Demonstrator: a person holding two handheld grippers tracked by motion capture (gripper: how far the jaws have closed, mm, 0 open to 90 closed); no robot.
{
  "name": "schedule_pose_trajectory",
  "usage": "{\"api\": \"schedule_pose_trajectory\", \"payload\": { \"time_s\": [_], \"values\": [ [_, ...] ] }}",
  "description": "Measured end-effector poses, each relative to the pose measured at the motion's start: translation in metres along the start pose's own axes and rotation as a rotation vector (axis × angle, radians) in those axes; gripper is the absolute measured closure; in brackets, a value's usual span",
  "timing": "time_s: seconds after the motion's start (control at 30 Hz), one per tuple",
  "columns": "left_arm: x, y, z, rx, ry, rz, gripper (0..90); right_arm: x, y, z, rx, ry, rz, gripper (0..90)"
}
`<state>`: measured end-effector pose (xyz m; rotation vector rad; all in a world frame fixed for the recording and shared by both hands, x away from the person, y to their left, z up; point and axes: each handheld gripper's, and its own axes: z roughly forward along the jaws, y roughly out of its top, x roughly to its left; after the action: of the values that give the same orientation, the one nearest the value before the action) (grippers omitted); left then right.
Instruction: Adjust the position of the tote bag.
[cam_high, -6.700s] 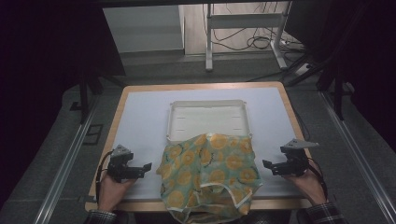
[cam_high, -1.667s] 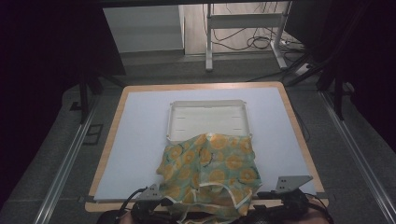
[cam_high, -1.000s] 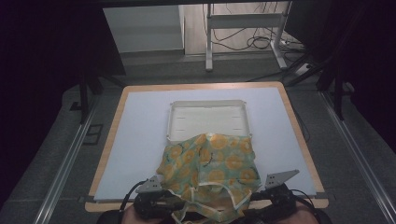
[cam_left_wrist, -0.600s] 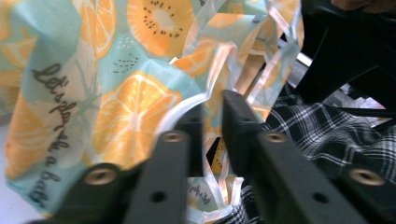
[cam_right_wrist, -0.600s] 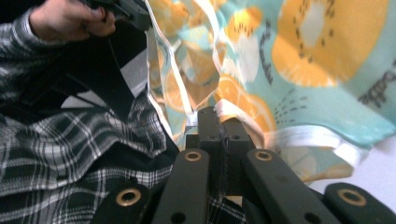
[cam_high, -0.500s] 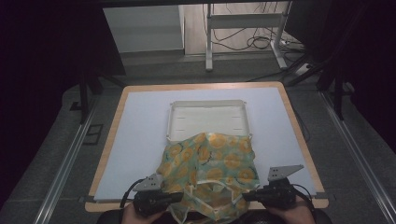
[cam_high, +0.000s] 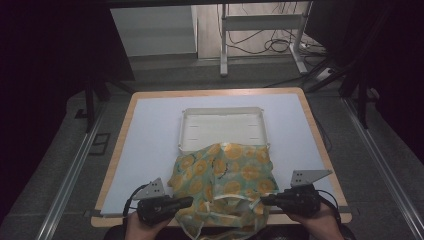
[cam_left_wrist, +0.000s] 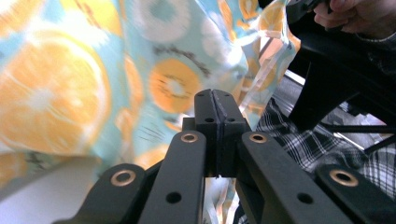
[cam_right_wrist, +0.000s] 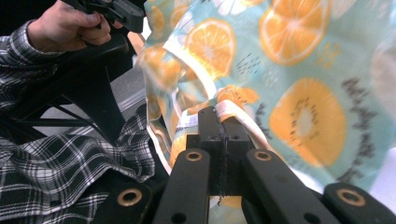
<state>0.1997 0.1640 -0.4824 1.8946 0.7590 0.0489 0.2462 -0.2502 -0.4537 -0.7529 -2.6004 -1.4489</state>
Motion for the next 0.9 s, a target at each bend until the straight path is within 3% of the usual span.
{"api": "schedule_pose_trajectory", "payload": {
  "time_s": [0.17, 0.2, 0.23, 0.27, 0.3, 0.33, 0.37, 0.5, 0.6, 0.73, 0.83, 0.87, 0.9],
  "values": [
    [0.000, 0.006, -0.005, -0.014, -0.012, -0.004, 89.5, 0.001, 0.011, -0.006, -0.011, -0.020, -0.022, 88.8],
    [-0.004, 0.004, -0.005, -0.007, -0.039, -0.007, 88.3, 0.000, 0.012, -0.007, -0.011, -0.022, -0.025, 88.9],
    [-0.004, 0.004, -0.005, -0.007, -0.039, -0.007, 83.6, 0.001, 0.013, -0.007, -0.014, -0.022, -0.024, 88.9],
    [-0.007, 0.002, -0.004, 0.002, -0.049, -0.009, 83.6, 0.001, 0.013, -0.007, -0.014, -0.022, -0.024, 88.9],
    [-0.009, -0.001, -0.003, 0.013, -0.059, -0.008, 75.6, 0.000, 0.014, -0.007, -0.009, -0.024, -0.028, 88.8],
    [-0.011, -0.004, -0.002, 0.020, -0.071, -0.012, 74.3, 0.000, 0.014, -0.006, -0.008, -0.026, -0.028, 88.9],
    [-0.016, -0.013, 0.001, 0.036, -0.100, -0.031, 71.9, 0.000, 0.014, -0.006, -0.009, -0.026, -0.022, 88.9],
    [-0.023, -0.030, 0.011, 0.079, -0.138, -0.070, 65.9, -0.002, 0.012, -0.006, -0.010, -0.032, -0.015, 88.8],
    [-0.025, -0.036, 0.016, 0.099, -0.155, -0.077, 64.5, -0.003, 0.012, -0.008, -0.011, -0.039, -0.015, 88.9],
    [-0.031, -0.046, 0.031, 0.168, -0.187, -0.089, 63.9, -0.003, 0.014, -0.010, -0.014, -0.052, -0.018, 88.8],
    [-0.033, -0.048, 0.037, 0.200, -0.184, -0.091, 63.5, -0.003, 0.015, -0.011, -0.016, -0.058, -0.023, 88.9],
    [-0.034, -0.049, 0.041, 0.226, -0.165, -0.084, 63.5, -0.003, 0.016, -0.012, -0.016, -0.061, -0.022, 88.9],
    [-0.034, -0.051, 0.045, 0.259, -0.115, -0.095, 62.9, -0.003, 0.018, -0.013, -0.021, -0.063, -0.026, 88.9]
  ]
}}
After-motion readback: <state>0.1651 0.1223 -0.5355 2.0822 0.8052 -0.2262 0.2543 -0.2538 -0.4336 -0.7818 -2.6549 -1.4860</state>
